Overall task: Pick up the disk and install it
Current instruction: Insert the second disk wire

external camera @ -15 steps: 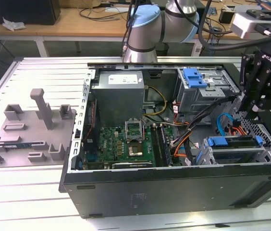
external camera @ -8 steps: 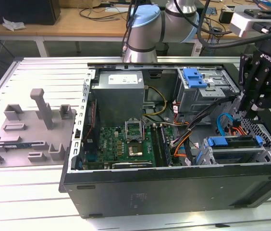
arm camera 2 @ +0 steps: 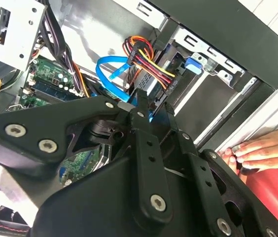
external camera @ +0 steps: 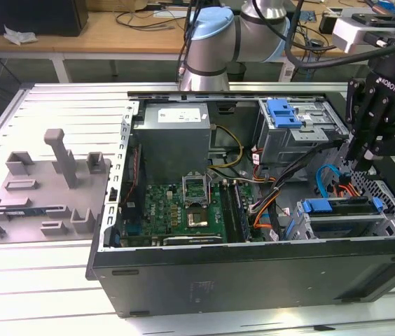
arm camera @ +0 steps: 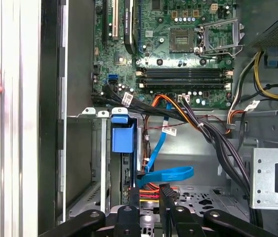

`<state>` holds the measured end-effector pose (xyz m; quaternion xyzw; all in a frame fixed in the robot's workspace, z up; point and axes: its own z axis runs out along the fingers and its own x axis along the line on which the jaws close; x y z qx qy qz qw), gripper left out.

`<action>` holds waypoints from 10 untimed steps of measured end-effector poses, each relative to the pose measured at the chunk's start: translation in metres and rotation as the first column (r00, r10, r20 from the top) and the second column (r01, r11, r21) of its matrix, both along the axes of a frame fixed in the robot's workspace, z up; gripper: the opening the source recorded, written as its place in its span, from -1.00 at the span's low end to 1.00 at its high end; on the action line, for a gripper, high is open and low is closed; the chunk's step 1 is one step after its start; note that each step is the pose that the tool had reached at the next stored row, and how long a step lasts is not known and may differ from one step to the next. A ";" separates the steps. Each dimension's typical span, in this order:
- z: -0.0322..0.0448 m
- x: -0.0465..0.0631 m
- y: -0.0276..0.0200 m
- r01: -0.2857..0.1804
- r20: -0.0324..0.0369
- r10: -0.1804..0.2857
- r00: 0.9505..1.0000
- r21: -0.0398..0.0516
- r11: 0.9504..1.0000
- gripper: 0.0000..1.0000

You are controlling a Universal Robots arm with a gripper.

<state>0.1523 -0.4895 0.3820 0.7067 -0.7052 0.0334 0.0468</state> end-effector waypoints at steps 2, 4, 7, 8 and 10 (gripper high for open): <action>-0.0003 0.000 0.0004 0.000 0.000 0.000 1.000 -0.002 1.000 -0.40; -0.0017 -0.002 0.0023 -0.001 0.000 0.001 1.000 -0.023 1.000 -0.40; -0.0089 -0.007 0.0040 -0.003 0.000 0.003 1.000 -0.055 0.998 -0.40; -0.0096 -0.008 0.0040 -0.003 0.000 0.003 1.000 -0.056 0.998 -0.40; -0.0102 -0.008 0.0040 -0.003 0.000 0.003 1.000 -0.056 0.998 -0.40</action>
